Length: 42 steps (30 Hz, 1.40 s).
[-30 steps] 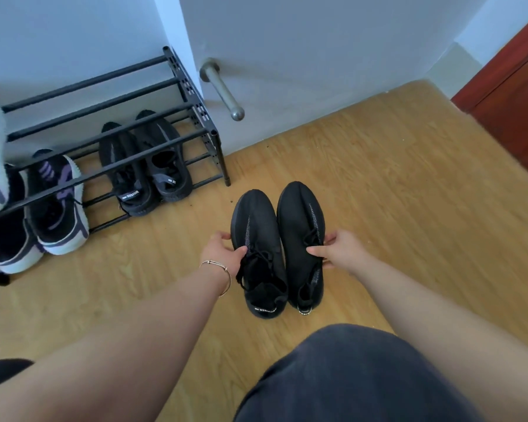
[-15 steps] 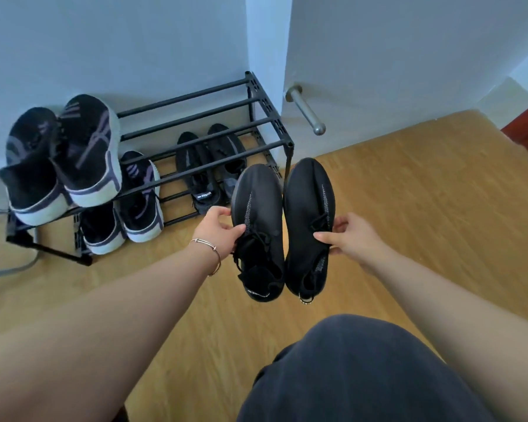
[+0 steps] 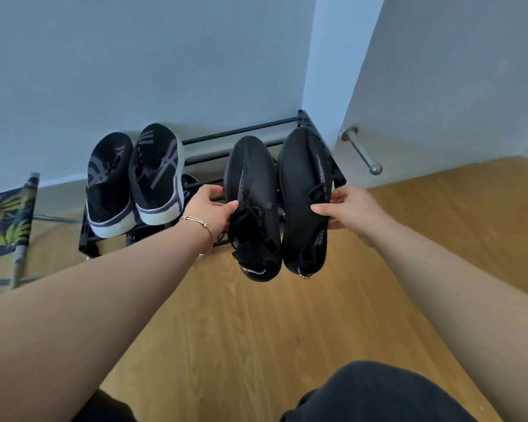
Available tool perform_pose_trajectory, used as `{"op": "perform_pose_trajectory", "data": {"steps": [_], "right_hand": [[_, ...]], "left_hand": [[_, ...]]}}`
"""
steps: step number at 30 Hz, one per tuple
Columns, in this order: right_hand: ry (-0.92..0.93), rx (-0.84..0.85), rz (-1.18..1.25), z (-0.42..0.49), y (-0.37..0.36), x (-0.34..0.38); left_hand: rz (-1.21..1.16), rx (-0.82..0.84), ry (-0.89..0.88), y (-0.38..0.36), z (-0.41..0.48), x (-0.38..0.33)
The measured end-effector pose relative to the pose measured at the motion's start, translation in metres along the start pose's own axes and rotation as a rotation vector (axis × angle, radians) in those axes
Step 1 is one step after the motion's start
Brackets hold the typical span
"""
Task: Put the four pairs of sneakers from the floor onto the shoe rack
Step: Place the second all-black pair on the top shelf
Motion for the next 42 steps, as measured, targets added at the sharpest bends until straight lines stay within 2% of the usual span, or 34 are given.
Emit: {"op": "perform_pose_trajectory", "data": {"steps": [4, 10, 15, 18, 22, 28, 31, 36, 39, 42], "right_hand": [[0.023, 0.013, -0.023, 0.023, -0.011, 0.034], [-0.021, 0.118, -0.068, 0.075, -0.037, 0.06], [-0.035, 0.09, -0.113, 0.097, -0.048, 0.066], [-0.073, 0.086, -0.116, 0.096, -0.049, 0.064], [-0.099, 0.107, -0.124, 0.09, -0.046, 0.061], [-0.115, 0.177, -0.018, 0.062, -0.037, 0.066], [-0.023, 0.255, -0.055, 0.042, -0.031, 0.063], [0.125, 0.358, -0.138, 0.021, -0.031, 0.043], [0.257, 0.341, -0.294, 0.012, -0.031, 0.045], [0.331, 0.26, -0.354, 0.013, -0.039, 0.048]], "left_hand": [[-0.016, -0.06, 0.012, 0.004, 0.031, -0.012], [0.012, -0.164, 0.08, 0.008, 0.066, -0.018], [0.09, -0.265, 0.123, 0.006, 0.063, -0.02], [0.06, -0.325, 0.161, 0.0, 0.047, -0.026], [0.008, -0.299, 0.196, -0.008, 0.016, -0.033], [0.092, -0.181, 0.165, -0.011, -0.028, -0.055], [0.086, -0.108, 0.137, -0.012, -0.051, -0.061], [0.343, -0.066, 0.018, -0.014, -0.054, -0.046], [0.406, -0.094, -0.003, -0.014, -0.049, -0.037], [0.362, -0.15, -0.025, -0.01, -0.046, -0.039]]}}
Point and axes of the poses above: each hand's wrist, its own z-axis towards the middle knuckle, its own y-axis out of the back of the hand, x = y × z, the point moved 7 cm from there along z, towards the middle knuckle, and after that the axes turned 12 degrees about -x, right-handed, at the moved point
